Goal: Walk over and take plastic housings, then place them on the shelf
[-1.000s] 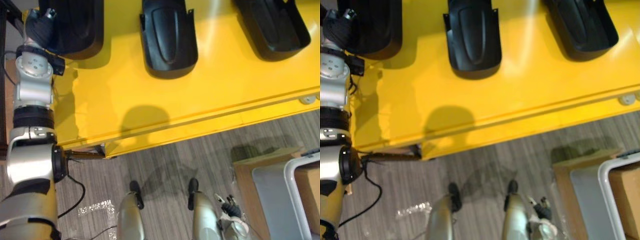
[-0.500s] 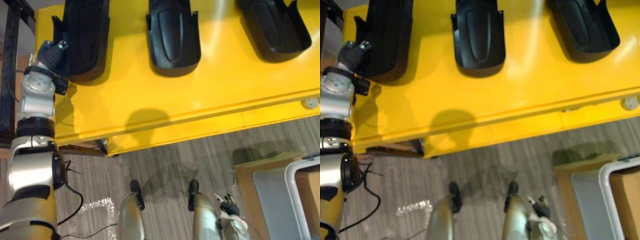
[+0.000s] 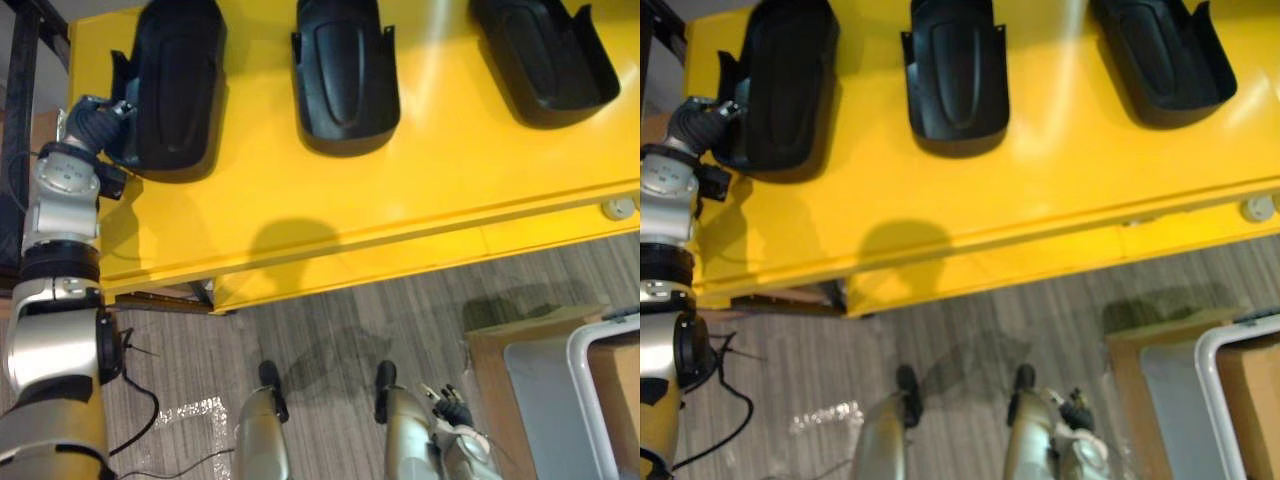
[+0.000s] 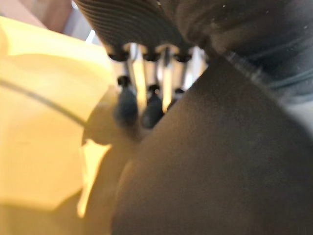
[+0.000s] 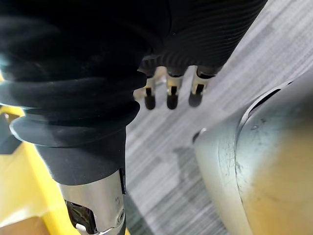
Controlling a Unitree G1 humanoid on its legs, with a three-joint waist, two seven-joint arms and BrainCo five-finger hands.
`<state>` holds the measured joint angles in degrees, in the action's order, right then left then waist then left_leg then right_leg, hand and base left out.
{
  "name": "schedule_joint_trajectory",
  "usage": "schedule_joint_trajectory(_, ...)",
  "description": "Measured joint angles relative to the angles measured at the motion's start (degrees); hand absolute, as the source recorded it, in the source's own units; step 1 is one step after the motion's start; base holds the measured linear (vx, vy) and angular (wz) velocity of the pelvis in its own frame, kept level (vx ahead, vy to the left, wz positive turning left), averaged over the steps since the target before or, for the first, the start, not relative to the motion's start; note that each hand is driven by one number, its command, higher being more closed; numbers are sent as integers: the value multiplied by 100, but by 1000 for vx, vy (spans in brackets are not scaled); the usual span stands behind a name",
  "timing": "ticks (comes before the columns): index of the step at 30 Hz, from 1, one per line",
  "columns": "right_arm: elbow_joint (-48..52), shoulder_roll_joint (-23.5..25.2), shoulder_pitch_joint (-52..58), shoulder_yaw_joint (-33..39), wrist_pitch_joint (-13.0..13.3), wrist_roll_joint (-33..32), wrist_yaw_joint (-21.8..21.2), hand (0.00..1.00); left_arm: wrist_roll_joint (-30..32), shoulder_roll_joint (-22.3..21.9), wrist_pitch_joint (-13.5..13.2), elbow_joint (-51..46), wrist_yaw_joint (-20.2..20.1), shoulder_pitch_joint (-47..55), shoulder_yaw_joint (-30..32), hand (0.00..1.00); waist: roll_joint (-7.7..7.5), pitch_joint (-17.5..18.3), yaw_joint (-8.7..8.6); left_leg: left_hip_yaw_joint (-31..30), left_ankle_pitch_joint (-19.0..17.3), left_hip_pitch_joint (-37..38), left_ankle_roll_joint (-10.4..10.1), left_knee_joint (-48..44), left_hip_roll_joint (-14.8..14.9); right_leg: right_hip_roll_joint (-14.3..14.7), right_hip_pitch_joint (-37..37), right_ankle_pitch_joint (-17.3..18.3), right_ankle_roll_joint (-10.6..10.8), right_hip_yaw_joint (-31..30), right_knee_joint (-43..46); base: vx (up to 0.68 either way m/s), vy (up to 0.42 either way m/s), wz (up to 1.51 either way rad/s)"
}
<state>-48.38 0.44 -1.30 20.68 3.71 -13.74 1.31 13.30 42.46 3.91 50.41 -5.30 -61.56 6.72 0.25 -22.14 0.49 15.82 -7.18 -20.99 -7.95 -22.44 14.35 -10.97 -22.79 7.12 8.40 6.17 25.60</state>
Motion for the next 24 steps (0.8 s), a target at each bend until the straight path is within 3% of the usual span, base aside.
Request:
schedule_joint_trajectory(8, -51, 174, -1, -1, -3, 0, 0, 0, -228, -147, 47, -66, 467, 0, 449, 0, -242, 138, -58, -1, -1, -18, 1, -6, -25, 0, -2, 0, 0, 2, -22, 0, 0, 0)
schedule_joint_trajectory(24, -46, 166, 5, 3, 8, 1, 11, 0, -703, -272, 122, -836, 1425, -391, 573, 0, -223, 151, -87, -2, -61, -36, 58, -192, -39, -3, 78, 1, 1, 16, -20, 0, 0, 0)
